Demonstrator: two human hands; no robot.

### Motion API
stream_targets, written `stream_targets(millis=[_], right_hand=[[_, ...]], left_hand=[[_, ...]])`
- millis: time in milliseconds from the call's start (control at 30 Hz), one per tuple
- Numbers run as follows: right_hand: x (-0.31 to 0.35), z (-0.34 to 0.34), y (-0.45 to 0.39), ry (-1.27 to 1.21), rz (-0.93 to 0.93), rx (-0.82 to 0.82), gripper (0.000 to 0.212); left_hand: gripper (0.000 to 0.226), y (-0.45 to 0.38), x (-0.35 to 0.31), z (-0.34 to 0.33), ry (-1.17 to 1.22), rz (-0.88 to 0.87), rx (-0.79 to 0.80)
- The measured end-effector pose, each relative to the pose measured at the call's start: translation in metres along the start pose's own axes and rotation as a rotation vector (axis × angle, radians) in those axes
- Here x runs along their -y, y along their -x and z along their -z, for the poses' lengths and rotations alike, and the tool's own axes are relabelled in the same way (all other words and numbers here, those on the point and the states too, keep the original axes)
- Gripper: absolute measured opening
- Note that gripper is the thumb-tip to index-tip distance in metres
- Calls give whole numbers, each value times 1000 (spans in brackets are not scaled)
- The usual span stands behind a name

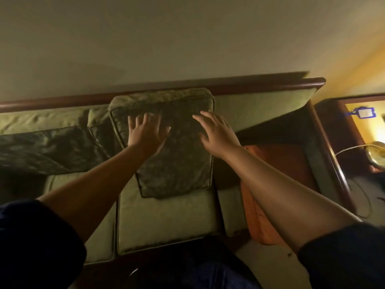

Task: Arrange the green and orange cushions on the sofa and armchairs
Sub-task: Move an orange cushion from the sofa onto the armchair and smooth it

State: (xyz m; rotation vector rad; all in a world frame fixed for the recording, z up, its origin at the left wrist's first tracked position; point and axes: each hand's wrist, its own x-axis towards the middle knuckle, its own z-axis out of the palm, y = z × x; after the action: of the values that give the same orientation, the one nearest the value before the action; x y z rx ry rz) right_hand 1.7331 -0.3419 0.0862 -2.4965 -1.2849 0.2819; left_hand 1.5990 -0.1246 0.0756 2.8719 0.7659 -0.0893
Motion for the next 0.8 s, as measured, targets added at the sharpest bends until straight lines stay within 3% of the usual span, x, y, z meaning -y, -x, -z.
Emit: stream_targets(millis=[133,367,467,567,800], right_hand=[[-36,9,55,72,-41,64,57],[-133,6,148,152,-101,309,50],[-185,5,167,264,-27,467,52],[-235,-13,173,406,152,702,53],[-333,-119,146,373,363,728,56]], left_hand=[[53,35,-44,-32,213,-87,116],[49,87,-136,-87,632,52,474],[48,96,-178,-117,699,180,553],[43,102,-227,-159,705,350,524],[46,131,-337,-287,865,782,498]])
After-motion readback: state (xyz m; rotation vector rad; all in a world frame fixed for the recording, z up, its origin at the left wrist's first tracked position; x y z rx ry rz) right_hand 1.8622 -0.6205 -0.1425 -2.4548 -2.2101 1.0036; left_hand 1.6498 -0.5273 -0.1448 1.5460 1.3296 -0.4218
